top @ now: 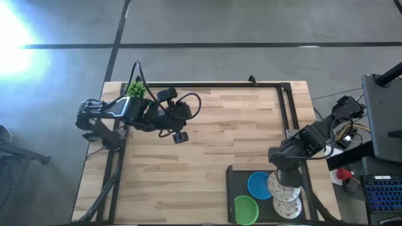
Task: Pick & Place Mini bowls
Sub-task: Stack the white patterned bowl on top of the white patterned bowls on the shelf
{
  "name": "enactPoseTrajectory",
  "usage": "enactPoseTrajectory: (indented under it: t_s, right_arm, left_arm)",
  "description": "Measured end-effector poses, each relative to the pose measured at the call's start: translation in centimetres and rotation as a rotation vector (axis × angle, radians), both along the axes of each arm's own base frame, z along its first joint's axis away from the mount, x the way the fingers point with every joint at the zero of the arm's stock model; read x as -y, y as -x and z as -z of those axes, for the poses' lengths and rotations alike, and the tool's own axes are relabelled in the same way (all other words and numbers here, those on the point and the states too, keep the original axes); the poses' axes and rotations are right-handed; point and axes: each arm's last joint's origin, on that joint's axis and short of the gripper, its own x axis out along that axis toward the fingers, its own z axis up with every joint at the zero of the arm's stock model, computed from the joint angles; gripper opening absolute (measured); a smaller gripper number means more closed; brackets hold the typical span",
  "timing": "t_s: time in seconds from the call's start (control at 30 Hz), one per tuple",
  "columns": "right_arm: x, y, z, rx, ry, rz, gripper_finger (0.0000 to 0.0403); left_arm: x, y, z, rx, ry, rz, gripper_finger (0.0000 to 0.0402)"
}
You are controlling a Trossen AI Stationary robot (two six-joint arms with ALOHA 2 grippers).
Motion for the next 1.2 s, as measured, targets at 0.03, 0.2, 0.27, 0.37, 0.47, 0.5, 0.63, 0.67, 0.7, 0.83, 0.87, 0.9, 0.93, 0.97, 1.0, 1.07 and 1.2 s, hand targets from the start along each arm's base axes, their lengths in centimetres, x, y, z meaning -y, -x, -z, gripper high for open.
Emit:
enactPoseTrajectory:
  t_s: [0.03, 0.2, 0.27, 0.37, 0.47, 0.5, 0.63, 0.67, 0.7, 0.83, 0.87, 0.9, 0.93, 0.97, 1.0, 1.07, 1.2]
  right_arm:
    - [0.0, 0.0, 0.1, -0.006, 0.0, -0.006, 0.0011]
    - [-0.8, 0.6, 0.8, -0.025, 0.004, -0.059, 0.0011]
    - [-1.1, 0.9, 1.0, -0.034, 0.005, -0.079, 0.0011]
    - [-1.6, 1.4, 1.2, -0.041, 0.01, -0.107, 0.0011]
    - [-1.9, 1.7, 1.4, -0.043, 0.015, -0.136, 0.0011]
    - [-2.0, 1.8, 1.5, -0.044, 0.016, -0.145, 0.0011]
    - [-2.3, 2.2, 2.6, -0.058, 0.034, -0.179, 0.0011]
    - [-2.4, 2.1, 3.0, -0.054, 0.034, -0.184, 0.0011]
    - [-2.6, 2.1, 3.4, -0.046, 0.028, -0.189, 0.0011]
    - [-3.3, 1.6, 5.0, 0.01, -0.015, -0.205, 0.0011]
    - [-3.4, 1.4, 5.4, 0.025, -0.028, -0.205, 0.0011]
    - [-3.5, 1.3, 5.7, 0.035, -0.038, -0.201, 0.0011]
    - [-3.6, 1.2, 6.0, 0.042, -0.046, -0.199, 0.0011]
    - [-3.7, 1.2, 6.3, 0.046, -0.051, -0.196, 0.0011]
    - [-3.8, 1.2, 6.6, 0.047, -0.054, -0.196, 0.0011]
    - [-3.9, 1.4, 7.3, 0.043, -0.052, -0.2, 0.0011]
    - [-4.0, 1.9, 8.5, 0.003, -0.039, -0.208, 0.0011]
  left_arm:
    - [0.0, 0.0, 0.0, 0.0, 0.0, 0.0, 0.0048]
    - [0.0, 0.0, 0.0, 0.0, 0.0, 0.0, 0.0048]
    - [0.0, 0.0, 0.0, 0.0, 0.0, 0.0, 0.0048]
    - [0.0, 0.0, 0.0, 0.0, 0.0, 0.0, 0.0048]
    - [0.0, -0.1, -0.1, 0.014, -0.001, 0.004, 0.0048]
    - [0.0, -0.2, -0.1, 0.019, -0.001, 0.004, 0.0048]
    - [0.0, -0.3, -0.2, 0.033, 0.002, 0.005, 0.0048]
    - [0.0, -0.3, -0.2, 0.035, 0.002, 0.005, 0.0048]
    - [0.0, -0.3, -0.2, 0.035, 0.002, 0.005, 0.0048]
    - [0.0, -0.3, -0.3, 0.038, 0.003, 0.004, 0.0048]
    - [0.0, -0.3, -0.3, 0.04, 0.003, 0.004, 0.0048]
    - [0.0, -0.3, -0.3, 0.043, 0.004, 0.004, 0.0048]
    - [0.0, -0.4, -0.3, 0.047, 0.004, 0.004, 0.0048]
    - [0.0, -0.4, -0.3, 0.049, 0.005, 0.004, 0.0048]
    - [0.1, -0.4, -0.4, 0.053, 0.006, 0.004, 0.0048]
    - [0.1, -0.4, -0.4, 0.058, 0.007, 0.004, 0.0048]
    - [0.1, -0.5, -0.5, 0.071, 0.009, 0.004, 0.0048]
